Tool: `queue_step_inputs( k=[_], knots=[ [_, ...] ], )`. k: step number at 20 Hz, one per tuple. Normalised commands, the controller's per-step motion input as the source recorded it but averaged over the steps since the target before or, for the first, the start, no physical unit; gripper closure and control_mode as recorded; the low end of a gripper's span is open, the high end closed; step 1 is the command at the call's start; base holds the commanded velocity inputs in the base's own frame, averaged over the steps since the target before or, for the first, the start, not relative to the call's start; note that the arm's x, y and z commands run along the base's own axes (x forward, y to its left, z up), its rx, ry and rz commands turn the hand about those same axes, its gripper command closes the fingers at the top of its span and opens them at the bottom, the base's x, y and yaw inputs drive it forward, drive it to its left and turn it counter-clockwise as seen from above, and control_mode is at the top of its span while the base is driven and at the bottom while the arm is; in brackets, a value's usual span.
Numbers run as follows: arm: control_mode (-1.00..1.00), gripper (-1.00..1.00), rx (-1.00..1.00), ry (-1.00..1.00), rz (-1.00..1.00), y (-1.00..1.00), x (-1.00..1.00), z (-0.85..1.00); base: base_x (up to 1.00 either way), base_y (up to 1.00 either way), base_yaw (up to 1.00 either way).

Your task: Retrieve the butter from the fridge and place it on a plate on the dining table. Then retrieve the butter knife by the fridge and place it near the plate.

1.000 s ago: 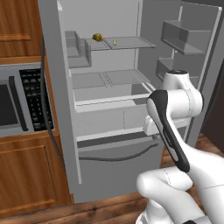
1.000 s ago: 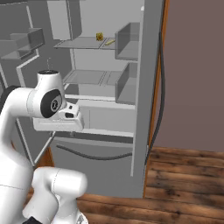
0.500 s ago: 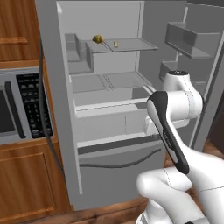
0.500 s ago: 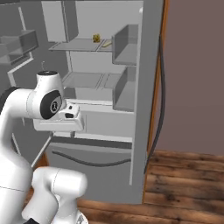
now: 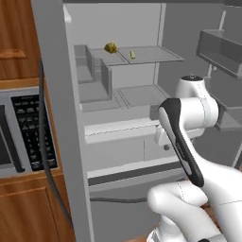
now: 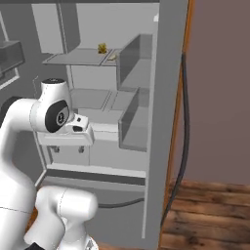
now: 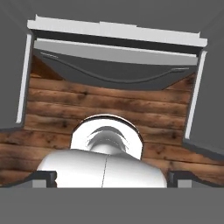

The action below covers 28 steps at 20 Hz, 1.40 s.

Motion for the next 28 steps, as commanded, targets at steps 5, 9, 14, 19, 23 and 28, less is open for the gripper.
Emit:
queue_step_inputs(
  k=[5,9,14,19,23,28],
  knots=[
    [1.00,-1.00,0.00,0.00,0.00,0.00,0.00,0.00,0.58,0.08,0.00],
    [1.00,-1.00,0.00,0.00,0.00,0.00,0.00,0.00,0.54,0.08,-0.02],
    [1.00,-1.00,0.00,0.00,0.00,0.00,0.00,0.00,0.59,0.09,-0.03],
    [1.00,-1.00,0.00,0.00,0.00,0.00,0.00,0.00,0.63,0.16,-0.05],
    [1.00,-1.00,0.00,0.00,0.00,0.00,0.00,0.00,0.60,0.12,-0.05],
    [-1.00,-1.00,0.00,-0.03,0.00,0.01,0.07,0.00,0.23,0.01,-0.01]
  ],
)
